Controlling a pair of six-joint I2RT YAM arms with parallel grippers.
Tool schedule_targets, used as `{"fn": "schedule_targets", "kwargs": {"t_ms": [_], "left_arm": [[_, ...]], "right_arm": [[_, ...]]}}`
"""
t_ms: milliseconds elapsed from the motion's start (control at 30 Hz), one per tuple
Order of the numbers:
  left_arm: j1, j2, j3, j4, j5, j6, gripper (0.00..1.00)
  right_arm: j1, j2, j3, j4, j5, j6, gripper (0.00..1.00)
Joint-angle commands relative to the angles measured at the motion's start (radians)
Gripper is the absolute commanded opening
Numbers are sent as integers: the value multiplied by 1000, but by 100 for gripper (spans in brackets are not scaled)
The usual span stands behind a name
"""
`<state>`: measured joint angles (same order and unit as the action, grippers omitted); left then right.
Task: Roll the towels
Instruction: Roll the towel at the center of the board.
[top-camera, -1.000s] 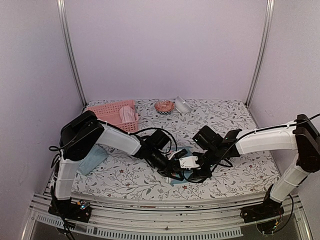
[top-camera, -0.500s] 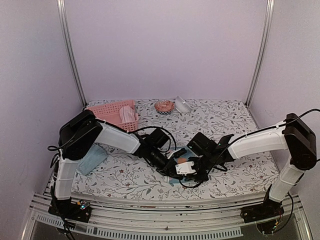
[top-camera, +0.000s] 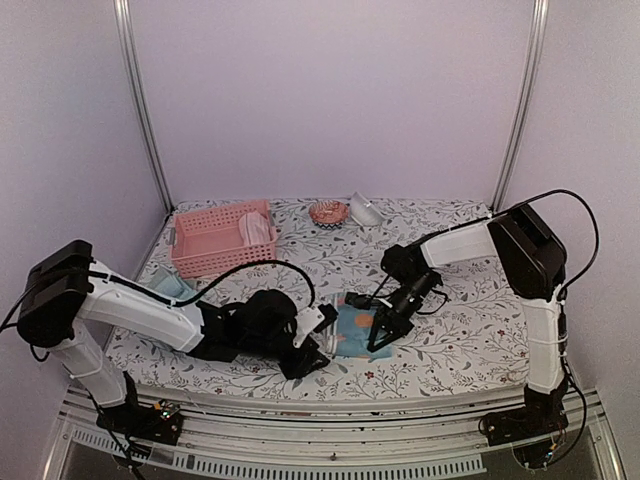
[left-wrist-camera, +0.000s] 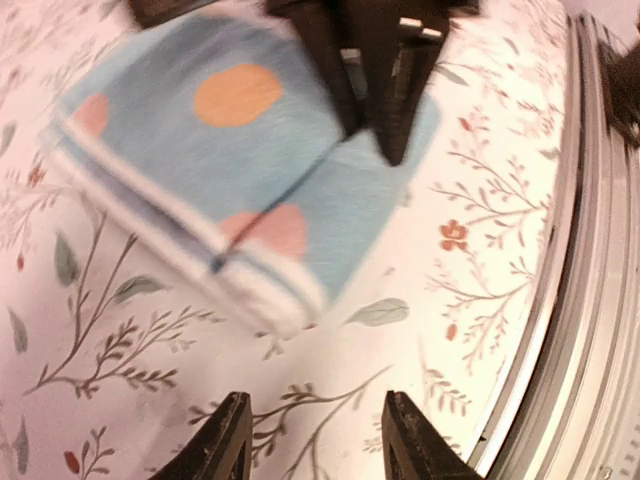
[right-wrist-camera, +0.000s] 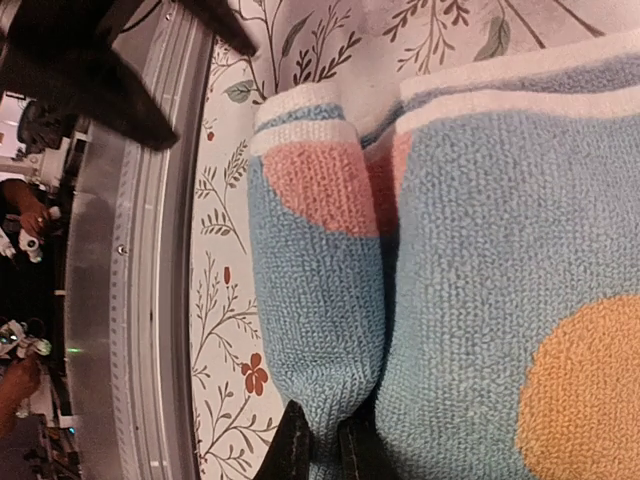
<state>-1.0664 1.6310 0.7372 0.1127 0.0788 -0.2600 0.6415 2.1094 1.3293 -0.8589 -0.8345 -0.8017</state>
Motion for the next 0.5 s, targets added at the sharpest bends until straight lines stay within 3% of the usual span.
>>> {"fn": "schedule_targets", "kwargs": {"t_ms": [0,167,467], "left_arm": [[-145,35,24,147,-239,329,48],[-203,203,188,89,-360,597,50],[-209,417,356,45,-456,793,45]], "right_arm": [[-37,138,95,-227,-98,-46,4],[-47,199,127,-239,-68,-30,4],[-49,209,127,-245,-72,-26,4]]}}
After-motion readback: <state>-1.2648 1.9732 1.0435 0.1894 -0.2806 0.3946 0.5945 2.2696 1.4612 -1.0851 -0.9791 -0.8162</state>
